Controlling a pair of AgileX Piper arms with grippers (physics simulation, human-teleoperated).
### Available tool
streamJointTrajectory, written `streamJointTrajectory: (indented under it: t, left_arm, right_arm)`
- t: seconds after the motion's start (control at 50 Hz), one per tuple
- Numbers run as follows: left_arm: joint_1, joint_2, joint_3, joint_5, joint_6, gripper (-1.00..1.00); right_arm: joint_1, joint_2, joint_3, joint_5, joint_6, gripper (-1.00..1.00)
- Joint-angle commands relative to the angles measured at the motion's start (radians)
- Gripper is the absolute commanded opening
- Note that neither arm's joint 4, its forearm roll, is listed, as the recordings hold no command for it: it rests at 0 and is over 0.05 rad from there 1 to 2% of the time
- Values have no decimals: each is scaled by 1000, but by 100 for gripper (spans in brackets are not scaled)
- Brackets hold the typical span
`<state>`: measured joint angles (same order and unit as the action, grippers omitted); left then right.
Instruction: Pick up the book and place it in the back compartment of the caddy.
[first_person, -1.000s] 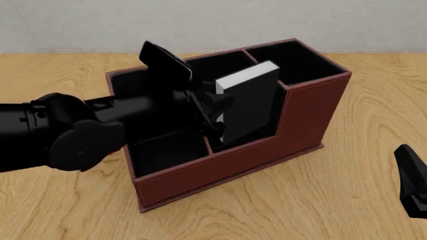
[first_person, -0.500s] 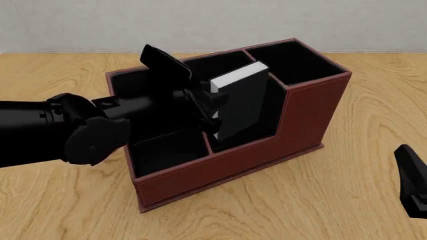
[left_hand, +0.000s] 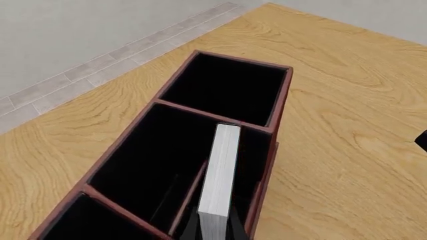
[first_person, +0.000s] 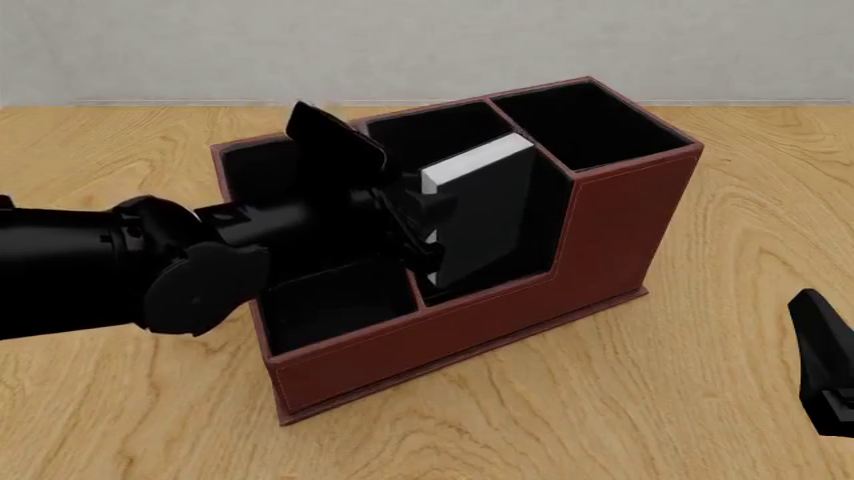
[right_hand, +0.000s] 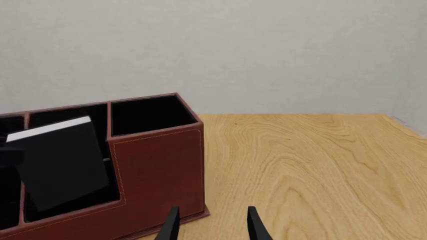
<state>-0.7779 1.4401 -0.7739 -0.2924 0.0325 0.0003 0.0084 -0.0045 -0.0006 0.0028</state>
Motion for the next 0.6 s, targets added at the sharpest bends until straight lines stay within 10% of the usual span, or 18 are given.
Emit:
streamJointTrajectory:
  t: [0.02, 0.56, 0.58, 0.6]
  left_arm:
    - [-2, 2, -4, -15, 17, -100]
    - [-3, 33, 43, -83, -12, -100]
    - [-8, 31, 48, -84, -14, 100]
    - [-7, 30, 50, -85, -12, 100]
  right_arm:
    - [0, 0, 0, 0, 0, 100]
    - [0, 0, 0, 0, 0, 100]
    - [0, 0, 0, 0, 0, 100]
    - [0, 0, 0, 0, 0, 100]
